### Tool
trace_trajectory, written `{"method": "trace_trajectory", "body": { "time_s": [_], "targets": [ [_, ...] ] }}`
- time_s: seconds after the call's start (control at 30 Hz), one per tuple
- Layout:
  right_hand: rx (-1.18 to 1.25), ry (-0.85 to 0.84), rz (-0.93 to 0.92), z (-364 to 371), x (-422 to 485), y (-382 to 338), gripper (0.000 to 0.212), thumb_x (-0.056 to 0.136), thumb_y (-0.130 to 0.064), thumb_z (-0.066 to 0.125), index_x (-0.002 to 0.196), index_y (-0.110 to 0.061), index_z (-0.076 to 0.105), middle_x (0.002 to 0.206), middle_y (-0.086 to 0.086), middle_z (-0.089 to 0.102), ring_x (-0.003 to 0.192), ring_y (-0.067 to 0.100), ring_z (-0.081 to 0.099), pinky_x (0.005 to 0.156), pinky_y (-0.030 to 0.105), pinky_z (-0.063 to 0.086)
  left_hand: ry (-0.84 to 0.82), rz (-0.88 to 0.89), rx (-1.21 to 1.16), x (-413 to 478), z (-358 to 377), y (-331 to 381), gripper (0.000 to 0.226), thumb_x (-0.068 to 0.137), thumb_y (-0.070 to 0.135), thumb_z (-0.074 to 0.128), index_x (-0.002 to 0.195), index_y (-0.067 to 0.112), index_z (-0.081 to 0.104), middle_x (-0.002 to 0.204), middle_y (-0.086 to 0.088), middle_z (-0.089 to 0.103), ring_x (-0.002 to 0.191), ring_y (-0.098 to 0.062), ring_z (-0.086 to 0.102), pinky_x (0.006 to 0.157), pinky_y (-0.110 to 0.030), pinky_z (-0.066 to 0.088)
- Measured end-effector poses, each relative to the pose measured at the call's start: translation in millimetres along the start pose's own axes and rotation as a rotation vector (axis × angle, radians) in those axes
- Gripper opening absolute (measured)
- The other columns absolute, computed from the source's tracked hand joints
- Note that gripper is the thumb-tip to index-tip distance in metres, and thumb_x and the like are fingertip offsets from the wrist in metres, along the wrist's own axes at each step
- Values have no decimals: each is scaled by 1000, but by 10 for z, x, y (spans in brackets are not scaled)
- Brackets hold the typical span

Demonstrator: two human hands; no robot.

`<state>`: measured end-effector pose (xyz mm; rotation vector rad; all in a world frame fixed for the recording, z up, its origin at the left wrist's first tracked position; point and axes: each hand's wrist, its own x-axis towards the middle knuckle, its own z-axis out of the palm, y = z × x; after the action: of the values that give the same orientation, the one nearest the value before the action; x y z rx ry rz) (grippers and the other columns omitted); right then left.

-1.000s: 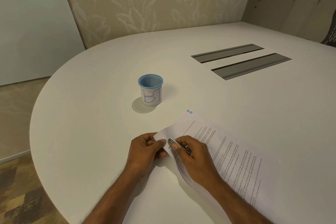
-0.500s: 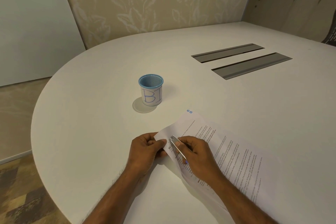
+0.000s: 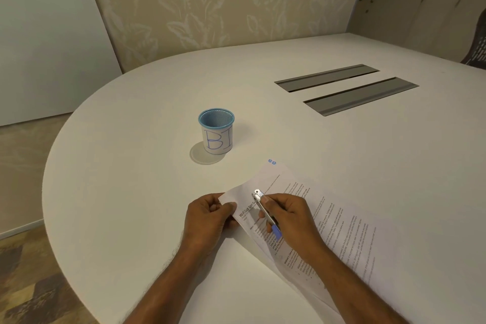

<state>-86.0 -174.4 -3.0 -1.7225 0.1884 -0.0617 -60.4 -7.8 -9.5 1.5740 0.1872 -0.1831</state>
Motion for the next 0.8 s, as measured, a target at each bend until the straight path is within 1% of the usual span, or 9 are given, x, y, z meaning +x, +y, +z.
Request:
{"method": "trace_trajectory", "body": {
  "time_s": [0.1,0.23,0.33,0.43,0.47,0.57,0.63,0.7,0.8],
  "targets": [
    [87,14,61,-29,17,-42,20,89,-23,60,80,-14,74,63,-1,71,50,12,59,51,24,53,-2,-3,43,-11,-7,24,8,88,6,67,91,0,70,77,-10,79,65,-22,76,58,-30,62],
    [237,36,115,-104,25,-74,18,89,-20,61,82,-12,75,64,4,71,50,12,58,49,23,50,23,0,152,-3,-14,43,11,83,7,71,94,6,70,78,-8,79,68,-25,77,64,-45,64],
    [224,81,96,-214,16,-75,17,89,-18,61,80,-13,74,66,7,70,50,16,57,50,27,50,72,47,299,14,-20,39,18,79,10,71,97,11,69,76,-6,77,61,-22,74,60,-42,64],
    [57,141,32,-356,-3,-50,12,88,-18,62,81,-16,71,70,11,70,48,14,57,48,28,49,93,113,445,39,-25,19,37,77,17,74,113,16,64,80,0,75,66,-18,73,70,-41,63],
    [-11,162,9,-403,-12,-33,8,88,-20,63,84,-17,71,73,11,70,49,11,58,47,27,48,100,140,487,41,-26,10,42,78,19,74,118,18,61,82,3,73,66,-15,72,72,-38,62],
    [-291,188,-64,-550,-61,23,13,86,-30,65,97,-26,69,83,-6,72,66,8,67,53,20,54,110,225,642,31,-36,-7,50,80,24,74,127,18,58,102,2,70,73,-8,66,74,-26,52],
    [-509,181,-113,-635,-103,60,16,85,-34,65,101,-30,67,88,-14,70,77,7,68,61,22,58,118,285,743,31,-39,-29,50,80,30,74,126,19,59,121,2,65,91,-14,67,81,-26,50],
    [-672,197,-189,-697,-125,100,19,85,-35,66,103,-29,67,90,-13,69,79,9,66,67,27,58,127,339,854,34,-34,-41,49,79,36,75,124,21,61,126,4,58,110,-18,61,88,-30,52],
    [-755,196,-283,-731,-110,158,21,82,-29,69,102,-21,71,91,-5,71,77,12,64,68,26,54,133,394,972,27,-23,-29,48,80,39,72,124,22,62,128,4,56,116,-19,54,93,-35,51]
  ]
}}
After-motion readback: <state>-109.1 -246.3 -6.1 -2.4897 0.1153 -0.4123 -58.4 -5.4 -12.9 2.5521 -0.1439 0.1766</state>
